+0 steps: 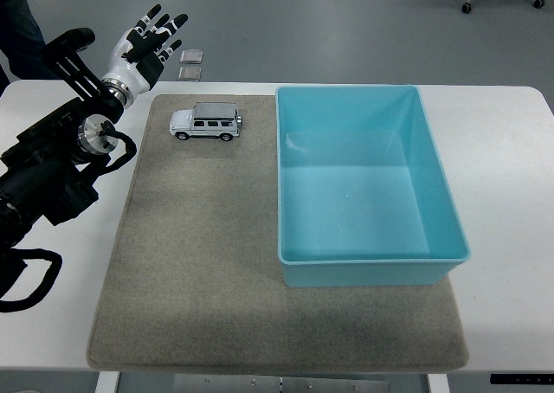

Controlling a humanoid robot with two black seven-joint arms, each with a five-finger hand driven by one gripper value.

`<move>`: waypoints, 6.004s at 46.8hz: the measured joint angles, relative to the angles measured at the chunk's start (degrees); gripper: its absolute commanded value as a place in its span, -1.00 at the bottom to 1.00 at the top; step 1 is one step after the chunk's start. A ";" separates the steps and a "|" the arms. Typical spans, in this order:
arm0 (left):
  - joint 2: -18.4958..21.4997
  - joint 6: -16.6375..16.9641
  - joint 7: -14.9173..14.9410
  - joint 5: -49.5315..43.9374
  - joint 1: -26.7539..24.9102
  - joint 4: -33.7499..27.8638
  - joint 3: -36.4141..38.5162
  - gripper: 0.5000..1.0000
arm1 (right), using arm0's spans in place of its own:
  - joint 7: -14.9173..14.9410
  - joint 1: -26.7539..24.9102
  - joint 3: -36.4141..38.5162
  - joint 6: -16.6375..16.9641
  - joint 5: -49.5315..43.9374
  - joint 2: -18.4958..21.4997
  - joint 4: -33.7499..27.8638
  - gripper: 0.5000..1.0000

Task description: Left hand put the white car in the blue box

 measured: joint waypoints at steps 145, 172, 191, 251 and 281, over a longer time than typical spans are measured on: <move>6.69 -2.27 -0.03 62.60 -8.48 -9.25 17.80 0.99 | 0.00 -0.01 0.00 0.00 0.02 0.00 0.00 0.74; 6.68 3.65 -2.00 79.32 -8.40 -11.96 25.60 0.99 | 0.00 -0.01 0.00 0.00 0.01 0.00 0.00 0.74; 6.82 3.74 -2.03 79.66 -8.05 -11.87 27.95 0.99 | 0.00 0.00 0.00 0.00 0.02 0.00 0.00 0.74; 7.51 7.12 -3.71 80.28 -9.29 -9.77 33.54 -0.23 | 0.00 -0.01 0.00 0.00 -0.01 0.00 0.00 0.74; 7.59 7.01 -3.70 80.20 -9.94 -9.49 34.33 -1.00 | 0.00 -0.01 0.00 0.00 0.02 0.00 0.00 0.74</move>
